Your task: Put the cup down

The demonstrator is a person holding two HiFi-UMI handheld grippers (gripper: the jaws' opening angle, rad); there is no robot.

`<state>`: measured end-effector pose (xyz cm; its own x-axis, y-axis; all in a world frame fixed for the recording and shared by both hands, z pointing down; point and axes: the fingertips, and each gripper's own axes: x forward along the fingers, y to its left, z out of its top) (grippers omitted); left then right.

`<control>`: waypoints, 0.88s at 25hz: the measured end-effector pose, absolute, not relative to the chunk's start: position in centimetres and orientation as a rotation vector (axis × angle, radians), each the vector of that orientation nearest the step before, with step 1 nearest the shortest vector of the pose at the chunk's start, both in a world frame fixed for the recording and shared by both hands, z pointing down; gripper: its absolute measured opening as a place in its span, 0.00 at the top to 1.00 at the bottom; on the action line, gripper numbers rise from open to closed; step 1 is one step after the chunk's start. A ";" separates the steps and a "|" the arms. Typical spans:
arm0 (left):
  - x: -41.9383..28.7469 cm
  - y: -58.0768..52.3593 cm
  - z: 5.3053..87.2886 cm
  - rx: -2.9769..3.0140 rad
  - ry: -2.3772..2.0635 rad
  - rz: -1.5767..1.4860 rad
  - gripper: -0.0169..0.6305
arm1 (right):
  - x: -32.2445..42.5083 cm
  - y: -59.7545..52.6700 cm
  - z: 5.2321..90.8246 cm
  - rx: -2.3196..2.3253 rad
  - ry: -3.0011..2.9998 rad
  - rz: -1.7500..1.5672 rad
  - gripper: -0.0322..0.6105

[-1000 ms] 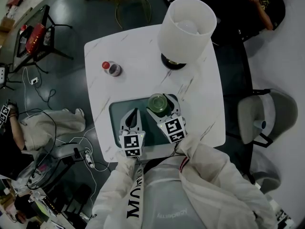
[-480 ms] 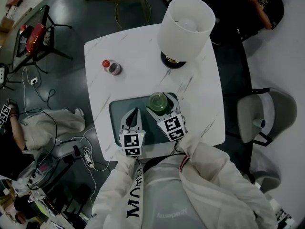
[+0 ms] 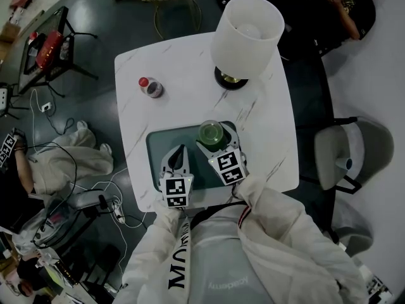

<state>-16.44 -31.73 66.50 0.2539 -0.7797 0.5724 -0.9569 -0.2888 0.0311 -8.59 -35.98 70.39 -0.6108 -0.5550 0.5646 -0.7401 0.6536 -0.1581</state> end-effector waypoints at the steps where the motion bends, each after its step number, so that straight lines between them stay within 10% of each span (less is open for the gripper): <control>1: -16.5 -31.6 66.5 2.159 -1.588 0.652 0.96 | -8.5 -35.9 70.4 1.016 -2.390 0.528 0.35; 22: -16.7 -26.7 64.6 2.183 -1.618 0.637 0.96 | -4.7 -32.0 68.6 1.211 -2.341 0.571 0.29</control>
